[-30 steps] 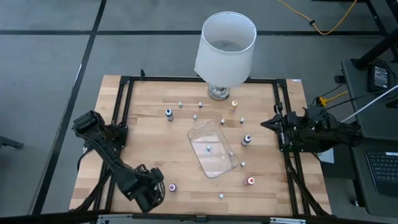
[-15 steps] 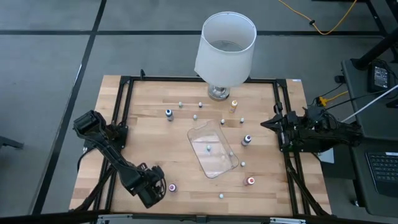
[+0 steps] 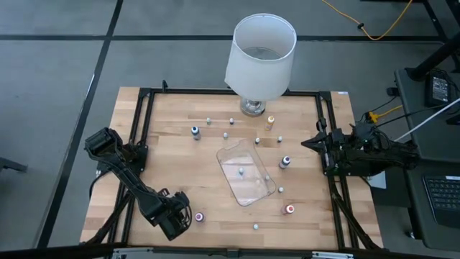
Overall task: Pick & Place food coloring
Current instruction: Put the bottom left small purple food coloring bottle into the transparent bin
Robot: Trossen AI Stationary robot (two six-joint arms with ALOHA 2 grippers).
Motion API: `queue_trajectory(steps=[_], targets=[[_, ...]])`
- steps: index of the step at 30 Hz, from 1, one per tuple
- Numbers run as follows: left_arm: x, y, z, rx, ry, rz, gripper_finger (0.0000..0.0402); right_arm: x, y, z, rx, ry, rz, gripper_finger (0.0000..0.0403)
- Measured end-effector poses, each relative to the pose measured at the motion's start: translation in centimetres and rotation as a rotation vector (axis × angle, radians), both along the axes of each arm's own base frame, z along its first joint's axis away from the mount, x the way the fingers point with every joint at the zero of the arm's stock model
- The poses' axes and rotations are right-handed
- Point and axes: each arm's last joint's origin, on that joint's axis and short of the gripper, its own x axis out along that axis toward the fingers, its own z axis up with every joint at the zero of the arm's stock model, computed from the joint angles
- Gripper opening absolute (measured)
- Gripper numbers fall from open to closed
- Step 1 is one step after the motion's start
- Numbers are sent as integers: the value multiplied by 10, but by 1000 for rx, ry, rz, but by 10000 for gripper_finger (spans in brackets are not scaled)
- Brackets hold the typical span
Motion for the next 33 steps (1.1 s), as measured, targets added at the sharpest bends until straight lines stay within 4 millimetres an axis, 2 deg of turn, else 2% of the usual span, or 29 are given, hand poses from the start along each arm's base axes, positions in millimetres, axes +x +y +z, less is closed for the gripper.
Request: queue_trajectory(steps=[7,10,13,19,22,24,28,33], targets=[[0,0,1,-3,0,10,64,0,0,0,0,0,0,16],[-1,1,11,-19,-12,6,58,0,0,0,0,0,0,16],[-5,6,41,-35,-44,24,58,0,0,0,0,2,1,16],[-18,25,126,-40,-184,50,58,0,0,-1,-1,8,1,16],[-25,35,157,-22,-250,58,58,0,0,-1,-2,8,1,16],[-29,40,171,-4,-284,49,58,0,0,-1,-2,8,1,16],[-23,48,183,12,-290,1,59,0,0,-1,-2,8,1,16],[13,68,194,7,-278,-116,60,0,0,-1,-2,8,1,16]])
